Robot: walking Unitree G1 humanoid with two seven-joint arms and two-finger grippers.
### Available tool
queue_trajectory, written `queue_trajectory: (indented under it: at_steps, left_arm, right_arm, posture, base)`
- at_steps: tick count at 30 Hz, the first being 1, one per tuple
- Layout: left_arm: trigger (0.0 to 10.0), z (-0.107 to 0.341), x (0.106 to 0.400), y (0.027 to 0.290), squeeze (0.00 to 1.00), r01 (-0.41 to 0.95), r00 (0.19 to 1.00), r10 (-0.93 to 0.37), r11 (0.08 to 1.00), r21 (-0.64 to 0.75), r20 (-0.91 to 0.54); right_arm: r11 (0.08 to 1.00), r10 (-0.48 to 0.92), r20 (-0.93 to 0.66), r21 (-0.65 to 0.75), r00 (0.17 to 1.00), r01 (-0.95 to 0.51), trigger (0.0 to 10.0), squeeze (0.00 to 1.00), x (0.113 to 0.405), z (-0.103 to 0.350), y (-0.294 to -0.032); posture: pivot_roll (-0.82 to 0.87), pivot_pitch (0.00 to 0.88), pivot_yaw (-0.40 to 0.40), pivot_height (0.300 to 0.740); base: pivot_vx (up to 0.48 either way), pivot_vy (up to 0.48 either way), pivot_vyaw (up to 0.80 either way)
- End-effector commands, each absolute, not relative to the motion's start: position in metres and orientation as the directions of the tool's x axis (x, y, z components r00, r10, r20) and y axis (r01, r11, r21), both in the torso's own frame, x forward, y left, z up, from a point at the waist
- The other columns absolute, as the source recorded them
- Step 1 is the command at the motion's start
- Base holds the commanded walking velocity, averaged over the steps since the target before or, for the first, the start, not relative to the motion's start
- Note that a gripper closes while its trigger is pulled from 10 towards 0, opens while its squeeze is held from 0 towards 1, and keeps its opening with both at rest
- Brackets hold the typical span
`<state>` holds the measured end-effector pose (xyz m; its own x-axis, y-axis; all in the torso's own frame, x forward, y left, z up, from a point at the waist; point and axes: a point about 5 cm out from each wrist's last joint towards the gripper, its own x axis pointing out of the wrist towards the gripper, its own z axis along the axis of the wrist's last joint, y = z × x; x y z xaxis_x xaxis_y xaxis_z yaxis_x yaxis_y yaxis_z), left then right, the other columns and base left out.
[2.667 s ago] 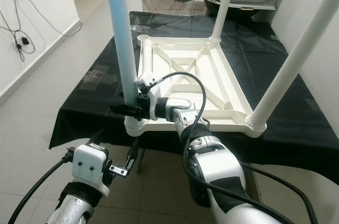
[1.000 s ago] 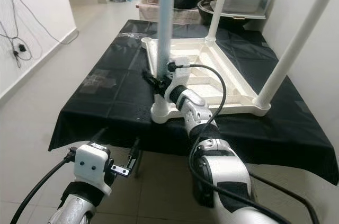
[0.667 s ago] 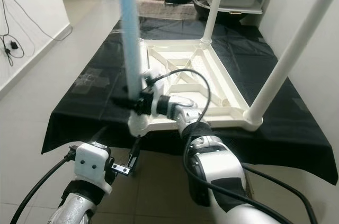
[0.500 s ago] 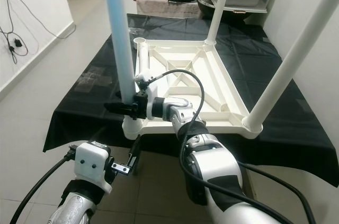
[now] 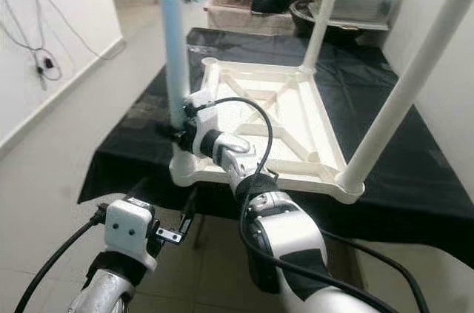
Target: Building children table
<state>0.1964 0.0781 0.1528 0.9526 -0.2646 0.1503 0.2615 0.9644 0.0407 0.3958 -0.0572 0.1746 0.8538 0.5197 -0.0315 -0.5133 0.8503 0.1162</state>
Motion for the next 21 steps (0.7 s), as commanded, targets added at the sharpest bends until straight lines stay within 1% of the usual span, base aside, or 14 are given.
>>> queue_trajectory:
  at_steps: [1, 2, 3, 4, 5, 6, 8, 13, 14, 15, 16, 17, 18, 21]
  left_arm:
    - [10.0, 0.149, 0.196, 0.077, 0.0, 0.26, 0.955, -0.263, 0.965, 0.04, 0.137]
    - [10.0, 0.149, 0.196, 0.077, 0.0, 0.261, 0.955, -0.264, 0.964, 0.041, 0.136]
    - [10.0, 0.149, 0.196, 0.077, 0.0, 0.261, 0.955, -0.264, 0.964, 0.041, 0.136]
    - [10.0, 0.149, 0.196, 0.077, 0.0, 0.261, 0.955, -0.265, 0.964, 0.042, 0.136]
    - [10.0, 0.149, 0.196, 0.077, 0.0, 0.262, 0.954, -0.266, 0.964, 0.042, 0.136]
    - [10.0, 0.149, 0.196, 0.077, 0.0, 0.262, 0.954, -0.266, 0.964, 0.042, 0.136]
    - [10.0, 0.148, 0.196, 0.077, 0.0, 0.264, 0.954, -0.267, 0.964, 0.043, 0.135]
    - [10.0, 0.148, 0.196, 0.077, 0.0, 0.264, 0.954, -0.268, 0.963, 0.043, 0.136]
    - [10.0, 0.148, 0.196, 0.077, 0.0, 0.264, 0.954, -0.267, 0.964, 0.043, 0.137]
    - [10.0, 0.148, 0.196, 0.077, 0.0, 0.264, 0.954, -0.267, 0.964, 0.042, 0.138]
    - [10.0, 0.148, 0.196, 0.077, 0.0, 0.264, 0.954, -0.267, 0.964, 0.042, 0.138]
    - [10.0, 0.148, 0.196, 0.077, 0.0, 0.264, 0.954, -0.267, 0.964, 0.042, 0.138]
    - [10.0, 0.148, 0.196, 0.076, 0.0, 0.264, 0.954, -0.267, 0.964, 0.042, 0.137]
    - [10.0, 0.148, 0.197, 0.077, 0.0, 0.264, 0.954, -0.267, 0.964, 0.041, 0.136]
  right_arm:
    - [0.965, 0.214, -0.101, 0.175, 0.972, -0.195, 0.0, 0.0, 0.398, 0.154, -0.094]
    - [0.983, 0.031, -0.113, 0.186, 0.993, -0.01, 0.0, 0.0, 0.396, 0.149, -0.109]
    - [0.983, 0.031, -0.113, 0.186, 0.993, -0.01, 0.0, 0.0, 0.396, 0.149, -0.109]
    - [0.969, -0.125, -0.119, 0.199, 0.985, 0.147, 0.0, 0.0, 0.393, 0.145, -0.12]
    - [0.951, -0.204, -0.126, 0.211, 0.971, 0.227, 0.0, 0.0, 0.39, 0.145, -0.122]
    - [0.951, -0.204, -0.126, 0.211, 0.971, 0.227, 0.0, 0.0, 0.39, 0.145, -0.122]
    - [0.926, -0.284, -0.133, 0.219, 0.949, 0.308, 0.0, 0.0, 0.386, 0.146, -0.115]
    - [0.918, -0.286, -0.147, 0.242, 0.947, 0.314, 0.0, 0.0, 0.383, 0.146, -0.101]
    - [0.921, -0.266, -0.149, 0.254, 0.952, 0.297, 9.1, 0.0, 0.383, 0.146, -0.095]
    - [0.929, -0.231, -0.149, 0.26, 0.962, 0.263, 9.1, 0.0, 0.382, 0.146, -0.089]
    - [0.936, -0.176, -0.135, 0.285, 0.975, 0.209, 10.0, 0.0, 0.382, 0.148, -0.082]
    - [0.938, -0.142, -0.124, 0.302, 0.982, 0.173, 10.0, 0.0, 0.382, 0.149, -0.078]
    - [0.946, -0.11, -0.08, 0.297, 0.991, 0.129, 10.0, 1.0, 0.382, 0.153, -0.075]
    - [0.95, -0.088, -0.059, 0.296, 0.994, 0.102, 10.0, 1.0, 0.383, 0.155, -0.074]
  posture:
    - [0.12, 0.041, -0.047, 0.74]
    - [0.12, 0.039, -0.046, 0.74]
    - [0.12, 0.039, -0.046, 0.74]
    - [0.12, 0.038, -0.047, 0.74]
    - [0.12, 0.038, -0.047, 0.74]
    - [0.12, 0.038, -0.047, 0.74]
    - [0.12, 0.031, -0.045, 0.74]
    - [0.12, 0.027, -0.045, 0.74]
    - [0.12, 0.027, -0.045, 0.74]
    - [0.12, 0.027, -0.045, 0.74]
    - [0.11, 0.025, -0.047, 0.74]
    - [0.11, 0.025, -0.047, 0.74]
    - [0.11, 0.025, -0.047, 0.74]
    - [0.11, 0.025, -0.047, 0.74]
  base:
    - [0.0, 0.0, 0.0]
    - [0.0, 0.0, 0.0]
    - [0.0, 0.0, 0.0]
    - [0.0, 0.0, 0.0]
    - [0.0, 0.0, 0.0]
    - [0.0, 0.0, 0.0]
    - [0.0, 0.0, 0.0]
    - [0.0, 0.0, 0.0]
    - [0.0, 0.0, 0.0]
    - [0.0, 0.0, 0.0]
    - [0.0, 0.0, 0.0]
    - [0.0, 0.0, 0.0]
    - [0.0, 0.0, 0.0]
    - [0.0, 0.0, 0.0]
